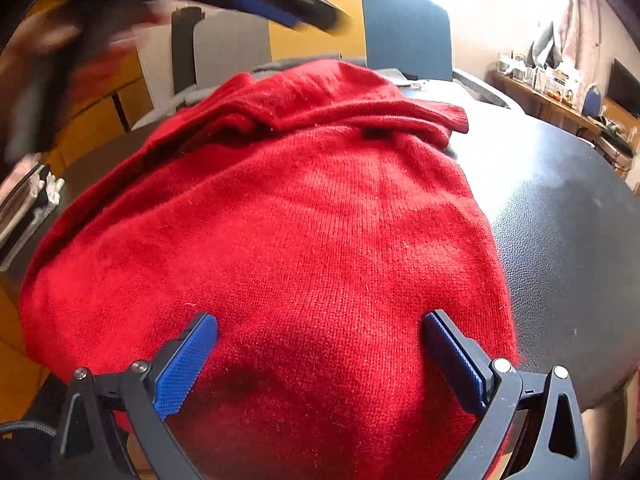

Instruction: Fold clothes

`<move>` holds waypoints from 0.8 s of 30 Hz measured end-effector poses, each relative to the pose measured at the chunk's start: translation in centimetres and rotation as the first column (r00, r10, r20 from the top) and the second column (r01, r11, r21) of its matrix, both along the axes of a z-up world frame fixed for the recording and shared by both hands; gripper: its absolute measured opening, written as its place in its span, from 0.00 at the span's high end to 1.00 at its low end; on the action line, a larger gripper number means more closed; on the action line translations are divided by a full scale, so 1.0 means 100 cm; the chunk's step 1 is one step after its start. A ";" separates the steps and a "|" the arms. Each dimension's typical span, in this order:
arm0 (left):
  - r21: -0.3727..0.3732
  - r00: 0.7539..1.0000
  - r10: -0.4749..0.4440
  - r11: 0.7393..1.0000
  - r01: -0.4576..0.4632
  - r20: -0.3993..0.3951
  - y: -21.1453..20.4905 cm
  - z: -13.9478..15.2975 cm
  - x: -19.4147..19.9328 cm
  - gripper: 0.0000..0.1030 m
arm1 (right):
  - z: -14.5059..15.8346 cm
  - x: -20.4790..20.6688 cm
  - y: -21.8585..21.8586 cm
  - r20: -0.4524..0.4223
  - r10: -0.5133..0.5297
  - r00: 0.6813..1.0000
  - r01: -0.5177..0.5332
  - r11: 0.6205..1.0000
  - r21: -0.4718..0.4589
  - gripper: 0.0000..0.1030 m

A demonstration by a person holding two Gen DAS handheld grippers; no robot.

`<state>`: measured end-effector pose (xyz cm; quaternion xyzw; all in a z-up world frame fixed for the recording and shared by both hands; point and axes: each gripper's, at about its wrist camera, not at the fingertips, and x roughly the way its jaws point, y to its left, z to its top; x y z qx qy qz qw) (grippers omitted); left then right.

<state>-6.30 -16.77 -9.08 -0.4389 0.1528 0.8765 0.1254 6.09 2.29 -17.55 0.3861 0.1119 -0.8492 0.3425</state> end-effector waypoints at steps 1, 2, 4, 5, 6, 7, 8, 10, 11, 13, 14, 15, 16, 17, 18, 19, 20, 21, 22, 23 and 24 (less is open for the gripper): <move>-0.020 1.000 -0.007 1.000 0.007 0.026 0.004 -0.007 -0.014 0.55 | 0.000 0.001 0.001 -0.005 0.008 1.000 -0.008 1.000 -0.009 0.00; -0.037 0.999 -0.015 0.999 0.016 0.048 0.007 -0.013 -0.025 0.55 | 0.000 0.002 0.002 -0.010 0.016 1.000 -0.016 1.000 -0.018 0.00; -0.072 0.995 -0.048 0.996 0.055 0.085 0.014 -0.023 -0.040 0.55 | 0.002 -0.010 -0.007 -0.013 0.033 0.999 -0.034 0.999 -0.036 0.00; -0.088 0.993 -0.066 0.993 0.075 0.102 0.017 -0.029 -0.047 0.55 | 0.004 -0.010 -0.009 -0.015 0.040 0.999 -0.041 0.998 -0.045 0.00; -0.104 0.991 -0.071 0.991 0.084 0.117 0.019 -0.035 -0.052 0.55 | 0.004 -0.011 -0.009 -0.018 0.048 0.999 -0.049 0.997 -0.051 0.00; -0.119 0.989 -0.066 0.990 0.082 0.130 0.019 -0.040 -0.056 0.55 | 0.004 -0.012 -0.009 -0.020 0.053 0.998 -0.054 0.997 -0.055 0.00; -0.134 0.988 -0.061 0.988 0.081 0.142 0.020 -0.046 -0.060 0.55 | 0.004 -0.013 -0.009 -0.019 0.056 0.998 -0.057 0.997 -0.059 0.00; -0.164 0.985 -0.051 0.983 0.078 0.166 0.020 -0.057 -0.069 0.55 | 0.005 -0.013 -0.010 -0.013 0.056 0.998 -0.057 0.996 -0.071 0.00; -0.179 0.983 -0.045 0.981 0.077 0.178 0.021 -0.063 -0.073 0.55 | 0.005 -0.014 -0.010 -0.010 0.057 0.998 -0.058 0.995 -0.075 0.00; -0.183 0.981 -0.023 0.981 0.060 0.195 0.018 -0.071 -0.080 0.58 | 0.006 -0.014 -0.009 -0.005 0.059 0.998 -0.060 0.995 -0.080 0.00; -0.147 0.981 0.001 0.989 0.028 0.194 0.013 -0.071 -0.081 0.74 | 0.006 -0.014 -0.009 -0.005 0.059 0.998 -0.059 0.995 -0.082 0.00; -0.110 0.981 0.026 0.994 -0.005 0.195 0.008 -0.071 -0.081 0.89 | 0.006 -0.014 -0.010 -0.008 0.058 0.998 -0.058 0.995 -0.081 0.00; -0.064 0.982 0.054 0.997 -0.043 0.179 0.001 -0.067 -0.080 0.94 | 0.006 -0.013 -0.010 -0.011 0.056 0.998 -0.057 0.995 -0.080 0.00; -0.007 0.985 0.086 0.996 -0.086 0.149 -0.010 -0.058 -0.076 0.94 | 0.006 -0.013 -0.011 -0.013 0.055 0.998 -0.056 0.995 -0.078 0.00; 0.051 0.985 0.119 0.991 -0.126 0.121 -0.020 -0.049 -0.073 0.94 | 0.006 -0.012 -0.011 -0.016 0.054 0.998 -0.055 0.995 -0.077 0.00; 0.109 0.983 0.157 0.980 -0.167 0.094 -0.033 -0.039 -0.067 0.94 | 0.006 -0.012 -0.012 -0.021 0.052 0.998 -0.054 0.996 -0.077 0.00; 0.168 0.978 0.198 0.964 -0.207 0.069 -0.048 -0.027 -0.059 0.94 | 0.006 -0.011 -0.013 -0.024 0.052 0.998 -0.053 0.996 -0.075 0.00; 0.228 0.969 0.246 0.942 -0.248 0.040 -0.068 -0.012 -0.047 0.94 | 0.005 -0.011 -0.013 -0.027 0.051 0.998 -0.053 0.996 -0.073 0.00; 0.277 0.957 0.291 0.918 -0.283 0.013 -0.089 0.002 -0.034 0.94 | 0.005 -0.011 -0.014 -0.029 0.050 0.998 -0.052 0.996 -0.071 0.00; 0.315 0.945 0.327 0.898 -0.307 -0.009 -0.107 0.013 -0.022 0.94 | 0.005 -0.010 -0.015 -0.031 0.050 0.998 -0.052 0.996 -0.068 0.00; 0.353 0.927 0.375 0.871 -0.342 -0.028 -0.130 0.024 -0.007 0.94 | 0.005 -0.010 -0.016 -0.033 0.049 0.998 -0.051 0.997 -0.065 0.00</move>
